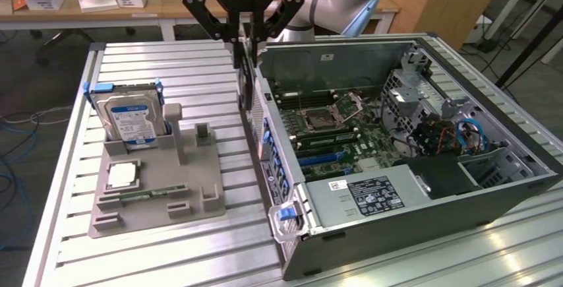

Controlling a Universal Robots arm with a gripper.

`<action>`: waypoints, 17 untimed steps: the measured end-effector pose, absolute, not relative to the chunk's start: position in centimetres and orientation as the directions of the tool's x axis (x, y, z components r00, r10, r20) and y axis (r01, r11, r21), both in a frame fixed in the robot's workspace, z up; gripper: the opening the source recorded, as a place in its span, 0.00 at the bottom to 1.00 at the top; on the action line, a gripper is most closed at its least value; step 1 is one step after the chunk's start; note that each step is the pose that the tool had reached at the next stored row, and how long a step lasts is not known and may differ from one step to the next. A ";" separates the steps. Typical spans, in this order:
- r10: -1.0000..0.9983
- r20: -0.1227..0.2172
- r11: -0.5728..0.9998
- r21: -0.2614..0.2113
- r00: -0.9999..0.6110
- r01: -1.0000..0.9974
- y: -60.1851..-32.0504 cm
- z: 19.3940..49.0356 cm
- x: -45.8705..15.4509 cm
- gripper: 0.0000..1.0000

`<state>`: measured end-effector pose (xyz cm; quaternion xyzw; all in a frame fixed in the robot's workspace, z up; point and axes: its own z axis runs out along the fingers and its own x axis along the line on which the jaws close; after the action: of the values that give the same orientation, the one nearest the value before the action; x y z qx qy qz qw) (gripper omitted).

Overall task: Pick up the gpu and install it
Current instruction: 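Pick up the gpu and move the gpu toward the slot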

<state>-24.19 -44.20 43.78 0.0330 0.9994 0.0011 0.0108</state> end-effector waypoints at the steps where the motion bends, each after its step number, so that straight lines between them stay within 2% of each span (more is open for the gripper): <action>1: 0.066 -0.022 0.998 0.003 -0.998 0.066 -44.2 43.8 -24.1 0.26; 17: 0.066 -0.022 0.998 0.003 -0.998 0.066 -44.2 43.8 -23.6 0.26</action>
<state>-23.57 -44.20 43.75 0.0330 0.9994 0.0011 0.0109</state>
